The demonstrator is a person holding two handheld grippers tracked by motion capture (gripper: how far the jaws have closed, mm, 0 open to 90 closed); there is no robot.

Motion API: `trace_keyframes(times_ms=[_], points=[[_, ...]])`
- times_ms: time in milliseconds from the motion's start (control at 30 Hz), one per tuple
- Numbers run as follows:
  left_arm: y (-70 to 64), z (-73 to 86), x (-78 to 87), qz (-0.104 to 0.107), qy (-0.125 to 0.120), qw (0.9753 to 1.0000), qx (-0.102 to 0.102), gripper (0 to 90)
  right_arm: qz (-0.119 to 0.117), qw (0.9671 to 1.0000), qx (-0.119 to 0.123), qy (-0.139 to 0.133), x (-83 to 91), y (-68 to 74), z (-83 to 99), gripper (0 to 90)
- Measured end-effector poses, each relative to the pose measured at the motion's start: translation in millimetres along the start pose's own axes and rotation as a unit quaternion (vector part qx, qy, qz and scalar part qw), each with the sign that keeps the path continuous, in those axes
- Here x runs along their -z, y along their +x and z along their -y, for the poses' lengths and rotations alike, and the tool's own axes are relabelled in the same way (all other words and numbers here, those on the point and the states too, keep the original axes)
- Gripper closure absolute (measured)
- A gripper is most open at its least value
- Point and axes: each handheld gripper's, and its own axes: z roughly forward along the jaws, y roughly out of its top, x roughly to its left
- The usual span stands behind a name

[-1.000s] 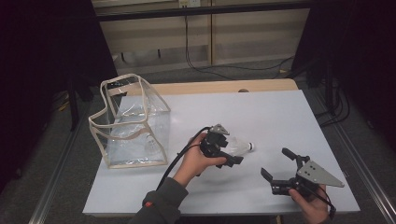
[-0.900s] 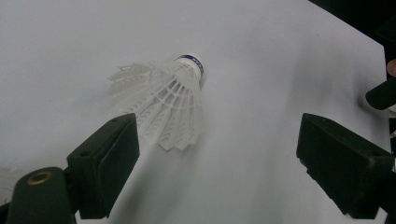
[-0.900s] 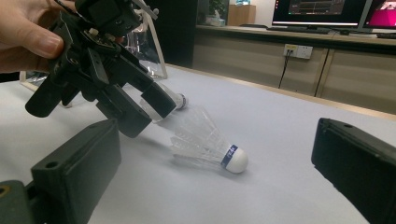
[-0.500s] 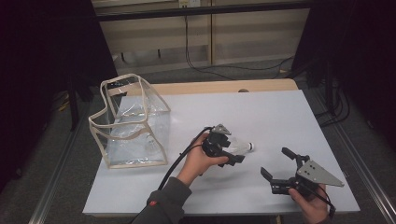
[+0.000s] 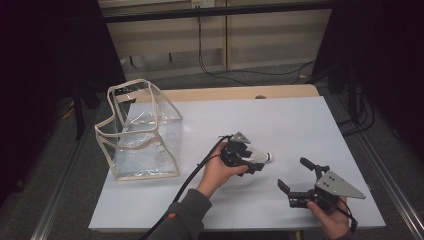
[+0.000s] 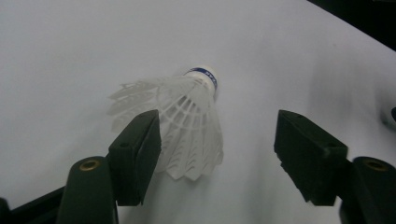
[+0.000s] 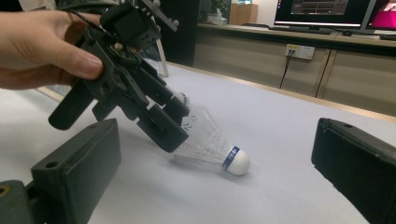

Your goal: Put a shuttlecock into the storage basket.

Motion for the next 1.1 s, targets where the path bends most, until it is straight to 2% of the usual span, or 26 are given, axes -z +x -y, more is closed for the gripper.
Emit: trace_keyframes(times_ms=[133, 467, 833, 1100], points=[[2.7, 2.4, -6.7, 0.002, 0.009, 0.9999, 0.005, 34.7, 0.002, 1.0, -0.001, -0.002, 0.6, -1.1, -0.6, 1.6], [3.8, 2.0, -14.4, -0.005, -0.002, 1.0, 0.003, 40.5, 0.001, 1.0, -0.002, -0.001, 0.4, -1.2, 0.3, 1.6], [4.2, 2.7, -24.6, -0.009, -0.005, 0.9999, 0.001, 57.2, 0.004, 1.0, -0.001, 0.0, 2.2, -1.7, 0.3, 1.6], [4.6, 3.1, -29.1, -0.002, -0.011, 0.9999, 0.005, 69.4, 0.003, 1.0, -0.002, 0.001, 2.3, -1.8, 0.7, 1.6]])
